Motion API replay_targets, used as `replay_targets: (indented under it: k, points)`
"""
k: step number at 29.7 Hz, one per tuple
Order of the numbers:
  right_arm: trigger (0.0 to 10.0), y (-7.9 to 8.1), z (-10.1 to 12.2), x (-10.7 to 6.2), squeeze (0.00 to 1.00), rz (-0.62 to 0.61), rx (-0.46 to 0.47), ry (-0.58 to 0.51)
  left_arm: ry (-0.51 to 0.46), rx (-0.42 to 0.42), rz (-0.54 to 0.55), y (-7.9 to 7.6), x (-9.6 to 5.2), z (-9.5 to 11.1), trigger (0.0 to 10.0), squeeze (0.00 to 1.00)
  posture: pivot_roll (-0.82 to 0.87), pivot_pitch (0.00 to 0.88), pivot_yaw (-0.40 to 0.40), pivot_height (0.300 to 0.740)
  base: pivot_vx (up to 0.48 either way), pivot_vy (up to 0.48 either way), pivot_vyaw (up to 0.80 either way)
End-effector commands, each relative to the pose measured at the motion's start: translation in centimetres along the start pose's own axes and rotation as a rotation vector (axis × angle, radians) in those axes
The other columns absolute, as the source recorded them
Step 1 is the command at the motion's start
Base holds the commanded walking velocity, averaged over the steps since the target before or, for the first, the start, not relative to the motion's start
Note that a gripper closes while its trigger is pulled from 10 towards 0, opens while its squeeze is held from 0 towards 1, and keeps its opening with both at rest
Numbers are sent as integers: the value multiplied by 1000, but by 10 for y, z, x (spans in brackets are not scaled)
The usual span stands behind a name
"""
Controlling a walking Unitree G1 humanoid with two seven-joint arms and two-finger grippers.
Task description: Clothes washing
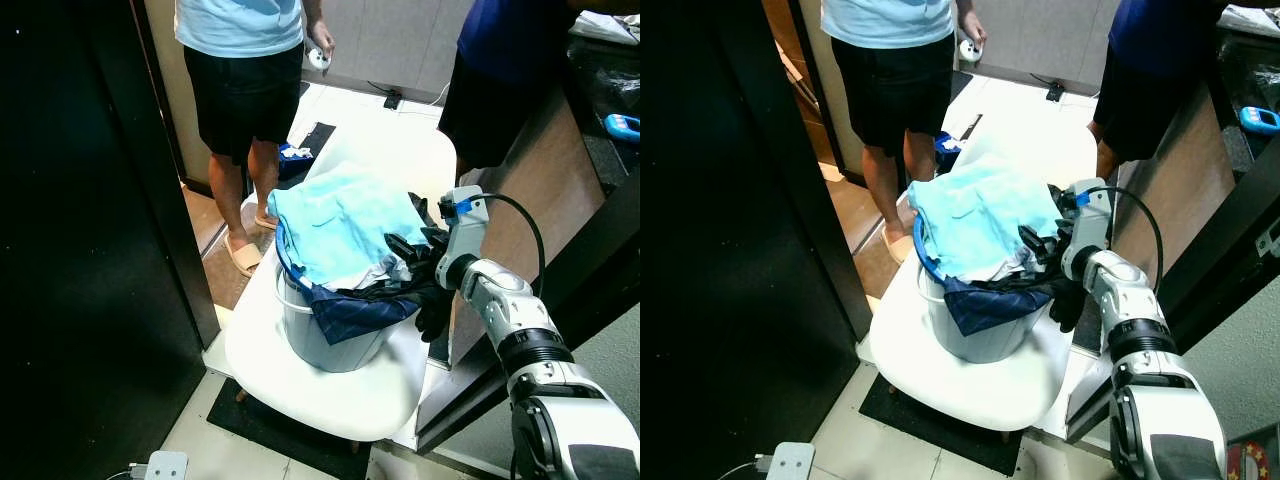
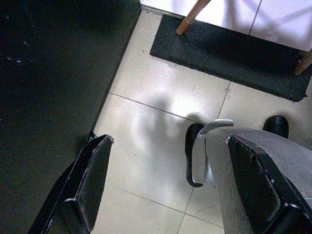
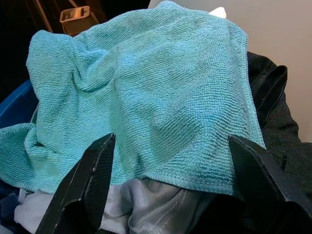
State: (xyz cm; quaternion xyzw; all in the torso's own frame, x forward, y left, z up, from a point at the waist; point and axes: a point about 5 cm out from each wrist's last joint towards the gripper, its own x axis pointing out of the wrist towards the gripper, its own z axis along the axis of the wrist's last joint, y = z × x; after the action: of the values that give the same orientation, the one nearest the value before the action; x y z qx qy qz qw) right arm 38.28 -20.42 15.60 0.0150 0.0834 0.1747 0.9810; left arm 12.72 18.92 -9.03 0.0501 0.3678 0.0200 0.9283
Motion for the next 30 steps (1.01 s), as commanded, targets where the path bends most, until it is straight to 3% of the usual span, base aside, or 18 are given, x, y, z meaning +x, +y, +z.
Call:
replay_targets:
  k: [1, 2, 4, 5, 26, 27, 29, 30]
  points:
    - [8471, 1, -11, -1, 0, -4, -3, 30, 168, 21, -84, -18, -19, -39, 10000, 0, 175, 130, -93, 740, 0, 0, 0]
    - [3686, 2, -11, -1, 0, -2, -3, 29, 167, 21, -84, -19, -19, -38, 10000, 0, 173, 130, -93, 740, 0, 0, 0]
    - [3686, 2, -11, -1, 0, -2, -3, 29, 167, 21, -84, -19, -19, -38, 10000, 0, 173, 130, -93, 740, 0, 0, 0]
    - [0, 2, -11, -1, 0, 1, -4, 27, 166, 20, -85, -19, -19, -38, 10000, 0, 170, 132, -94, 740, 0, 0, 0]
    - [0, 4, 1, 1, 0, 22, 14, -23, 164, 19, -89, -22, -17, -36, 10000, 0, 163, 112, -102, 740, 0, 0, 0]
    - [0, 6, 8, 3, 0, 47, 66, -57, 163, 19, -90, -22, -16, -35, 10000, 0, 162, 104, -100, 740, 0, 0, 0]
    - [0, 6, 8, 3, 0, 47, 66, -57, 163, 19, -90, -22, -16, -35, 10000, 0, 162, 104, -100, 740, 0, 0, 0]
    - [0, 12, 19, 5, 0, 106, 151, -119, 162, 20, -91, -22, -15, -34, 10000, 0, 161, 90, -98, 740, 0, 0, 0]
